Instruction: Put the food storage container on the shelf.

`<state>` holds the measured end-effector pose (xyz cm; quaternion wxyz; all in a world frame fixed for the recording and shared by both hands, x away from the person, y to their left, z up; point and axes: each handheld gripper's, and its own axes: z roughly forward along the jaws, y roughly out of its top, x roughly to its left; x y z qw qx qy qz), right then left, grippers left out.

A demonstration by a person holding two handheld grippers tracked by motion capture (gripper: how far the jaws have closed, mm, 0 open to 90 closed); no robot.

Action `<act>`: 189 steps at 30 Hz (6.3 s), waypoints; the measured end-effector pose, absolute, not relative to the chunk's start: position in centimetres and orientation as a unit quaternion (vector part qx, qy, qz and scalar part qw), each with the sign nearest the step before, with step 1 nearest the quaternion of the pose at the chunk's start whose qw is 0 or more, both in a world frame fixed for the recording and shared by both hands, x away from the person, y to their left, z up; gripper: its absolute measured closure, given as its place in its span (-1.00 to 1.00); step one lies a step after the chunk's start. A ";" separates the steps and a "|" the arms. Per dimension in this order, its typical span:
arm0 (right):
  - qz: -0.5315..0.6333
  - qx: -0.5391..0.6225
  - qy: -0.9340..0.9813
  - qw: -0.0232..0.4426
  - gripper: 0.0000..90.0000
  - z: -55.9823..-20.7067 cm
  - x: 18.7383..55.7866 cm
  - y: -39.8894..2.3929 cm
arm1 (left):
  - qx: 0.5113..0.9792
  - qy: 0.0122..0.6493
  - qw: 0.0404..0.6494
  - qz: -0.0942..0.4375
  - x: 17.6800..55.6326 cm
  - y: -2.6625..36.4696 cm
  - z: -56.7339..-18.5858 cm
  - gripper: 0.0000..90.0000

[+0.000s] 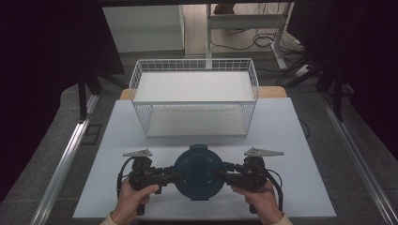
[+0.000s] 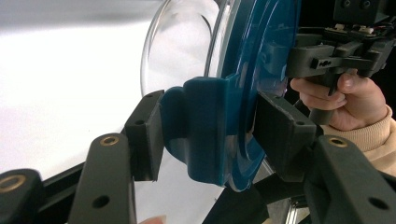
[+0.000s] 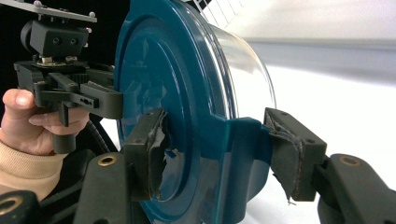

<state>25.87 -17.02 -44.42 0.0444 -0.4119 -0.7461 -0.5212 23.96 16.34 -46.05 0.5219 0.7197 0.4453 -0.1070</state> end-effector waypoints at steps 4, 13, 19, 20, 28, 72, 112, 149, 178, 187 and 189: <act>-0.522 -0.407 -0.749 0.038 -0.08 -43.9 25.9 -16.9 | 0.721 0.442 0.525 -0.102 24.0 16.4 -45.6 0.00; -0.528 -0.395 -0.752 0.025 -0.08 -42.8 25.9 -16.9 | 0.723 0.433 0.531 -0.090 24.1 16.4 -44.6 0.00; -0.529 -0.387 -0.755 0.020 -0.08 -42.1 26.1 -16.7 | 0.724 0.430 0.533 -0.083 24.3 16.5 -43.9 0.00; -0.528 -0.388 -0.755 0.020 -0.08 -42.0 26.2 -16.7 | 0.725 0.429 0.533 -0.081 24.4 16.6 -43.7 0.00; -0.531 -0.378 -0.758 0.010 -0.08 -40.5 27.1 -16.5 | 0.726 0.422 0.538 -0.071 25.3 16.7 -42.3 -0.01; -0.552 -0.347 -0.758 -0.017 -0.08 -31.7 33.7 -15.5 | 0.735 0.397 0.550 -0.020 31.7 17.6 -32.8 -0.01; -0.550 -0.354 -0.756 -0.011 -0.08 -26.1 43.4 -14.1 | 0.729 0.387 0.564 -0.022 41.8 19.3 -27.7 0.02; -0.534 -0.538 -0.642 0.115 -0.11 -32.3 51.8 -14.5 | 0.624 0.501 0.574 -0.174 50.4 19.4 -34.8 -0.15; -0.538 -0.437 -0.718 -0.066 -0.60 -29.6 43.9 -15.7 | 0.676 0.451 0.583 0.019 41.3 20.6 -31.4 -0.46; -0.536 -0.389 -0.742 -0.102 -0.59 -30.2 39.6 -17.4 | 0.701 0.419 0.576 0.046 36.3 20.8 -32.6 -0.45; -0.538 -0.380 -0.745 -0.107 -0.59 -30.6 38.6 -17.8 | 0.704 0.412 0.577 0.049 35.2 20.9 -33.1 -0.45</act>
